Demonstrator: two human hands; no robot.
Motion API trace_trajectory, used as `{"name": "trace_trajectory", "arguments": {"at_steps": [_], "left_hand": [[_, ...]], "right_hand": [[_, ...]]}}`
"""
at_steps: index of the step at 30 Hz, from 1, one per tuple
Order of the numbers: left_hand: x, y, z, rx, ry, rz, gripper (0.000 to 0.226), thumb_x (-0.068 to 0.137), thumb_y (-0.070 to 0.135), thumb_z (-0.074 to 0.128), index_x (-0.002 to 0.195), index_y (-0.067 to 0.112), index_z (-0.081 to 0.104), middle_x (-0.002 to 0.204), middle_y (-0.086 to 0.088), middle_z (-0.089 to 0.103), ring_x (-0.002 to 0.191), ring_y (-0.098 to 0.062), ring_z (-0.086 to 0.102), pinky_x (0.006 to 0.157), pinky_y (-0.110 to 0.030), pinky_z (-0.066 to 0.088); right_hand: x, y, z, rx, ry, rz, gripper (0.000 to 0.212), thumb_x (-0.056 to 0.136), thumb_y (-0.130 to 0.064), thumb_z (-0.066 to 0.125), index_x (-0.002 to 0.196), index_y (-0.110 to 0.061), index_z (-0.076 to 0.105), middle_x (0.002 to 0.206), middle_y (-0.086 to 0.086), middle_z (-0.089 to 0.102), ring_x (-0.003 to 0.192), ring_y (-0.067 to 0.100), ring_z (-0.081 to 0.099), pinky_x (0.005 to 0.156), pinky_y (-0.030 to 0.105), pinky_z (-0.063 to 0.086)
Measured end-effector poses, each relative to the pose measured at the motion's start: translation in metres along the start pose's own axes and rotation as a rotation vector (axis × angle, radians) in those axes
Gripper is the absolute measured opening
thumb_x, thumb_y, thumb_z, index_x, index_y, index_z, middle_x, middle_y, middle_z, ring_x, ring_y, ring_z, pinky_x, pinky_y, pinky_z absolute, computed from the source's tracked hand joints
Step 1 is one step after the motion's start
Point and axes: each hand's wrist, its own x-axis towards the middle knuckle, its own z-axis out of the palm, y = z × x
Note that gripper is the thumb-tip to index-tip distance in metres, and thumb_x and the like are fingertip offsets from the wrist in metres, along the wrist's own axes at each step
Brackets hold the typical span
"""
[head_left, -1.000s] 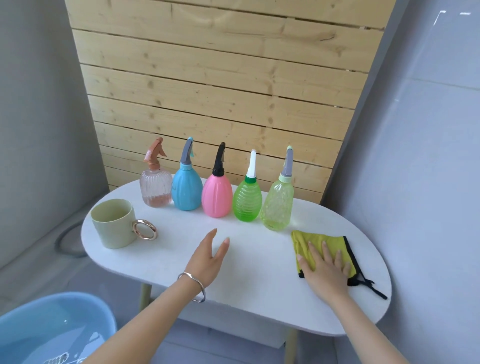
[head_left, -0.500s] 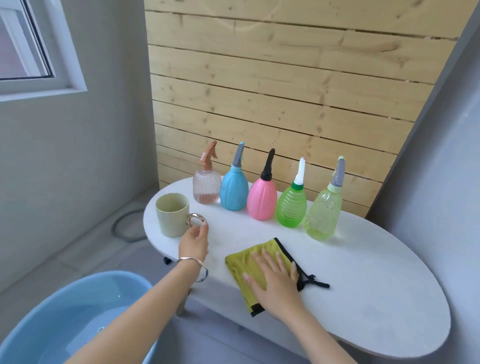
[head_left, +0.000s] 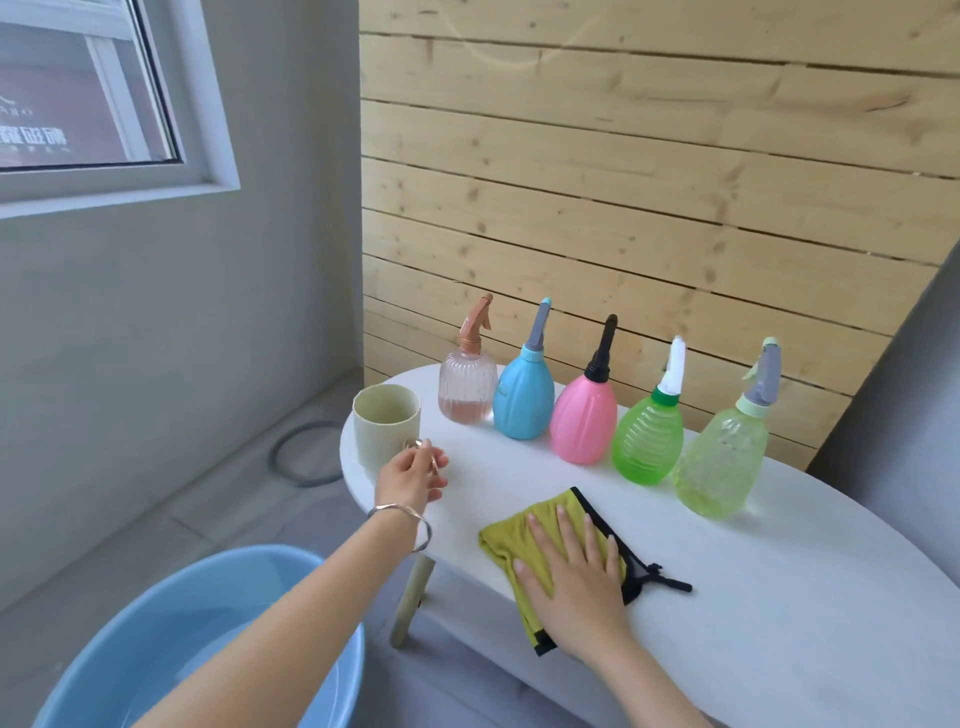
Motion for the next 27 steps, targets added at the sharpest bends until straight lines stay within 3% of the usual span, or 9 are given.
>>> {"name": "trace_trajectory", "arguments": {"at_steps": [3,7,9,12,18,27], "left_hand": [[0.003,0.013,-0.037,0.158,-0.043,0.062,0.032,0.1,0.019,0.044,0.071,0.012,0.056,0.071,0.001,0.055,0.041,-0.006,0.047,0.045,-0.015,0.038],[0.008,0.029,-0.081,0.203,-0.047,0.067,0.03,0.1,0.02,0.045,0.074,0.01,0.057,0.068,0.001,0.053,0.041,-0.006,0.043,0.046,-0.016,0.037],[0.009,0.03,-0.093,0.178,-0.045,0.045,0.029,0.1,0.019,0.045,0.075,0.009,0.057,0.067,0.001,0.052,0.04,-0.007,0.04,0.044,-0.015,0.036],[0.013,0.026,-0.11,0.182,-0.038,0.054,0.032,0.1,0.02,0.046,0.073,0.008,0.057,0.066,0.0,0.052,0.042,-0.009,0.038,0.046,-0.017,0.035],[0.022,0.025,-0.131,0.196,-0.031,0.099,0.037,0.1,0.022,0.045,0.067,0.008,0.055,0.049,0.009,0.049,0.045,-0.01,0.038,0.044,-0.016,0.033],[0.028,0.026,-0.132,0.152,-0.045,0.103,0.035,0.1,0.022,0.045,0.071,0.008,0.059,0.054,0.005,0.052,0.044,-0.009,0.04,0.047,-0.018,0.035]], "right_hand": [[0.021,-0.022,0.001,0.015,-0.01,-0.057,0.095,0.062,-0.063,-0.02,0.151,-0.037,0.002,0.16,-0.004,-0.009,0.147,0.022,-0.013,0.116,0.045,-0.009],[0.052,-0.058,0.005,0.041,-0.035,-0.136,0.094,0.063,-0.058,-0.02,0.151,-0.036,0.004,0.16,-0.008,-0.008,0.147,0.019,-0.012,0.116,0.043,-0.009],[0.069,-0.079,0.007,0.064,-0.05,-0.172,0.081,0.076,-0.058,-0.013,0.151,-0.035,0.005,0.16,-0.008,-0.007,0.147,0.019,-0.011,0.116,0.043,-0.009],[0.104,-0.117,0.012,0.071,-0.073,-0.212,0.052,0.101,-0.043,0.013,0.152,-0.034,0.007,0.16,-0.008,-0.005,0.147,0.019,-0.01,0.117,0.044,-0.009],[0.166,-0.182,0.022,0.09,-0.087,-0.279,0.049,0.103,-0.038,0.018,0.151,-0.034,0.012,0.161,-0.004,-0.002,0.148,0.022,-0.007,0.117,0.046,-0.007],[0.185,-0.201,0.022,0.051,-0.09,-0.304,0.052,0.1,-0.048,0.02,0.15,-0.037,0.012,0.161,0.0,-0.001,0.148,0.025,-0.006,0.116,0.048,-0.005]]}}
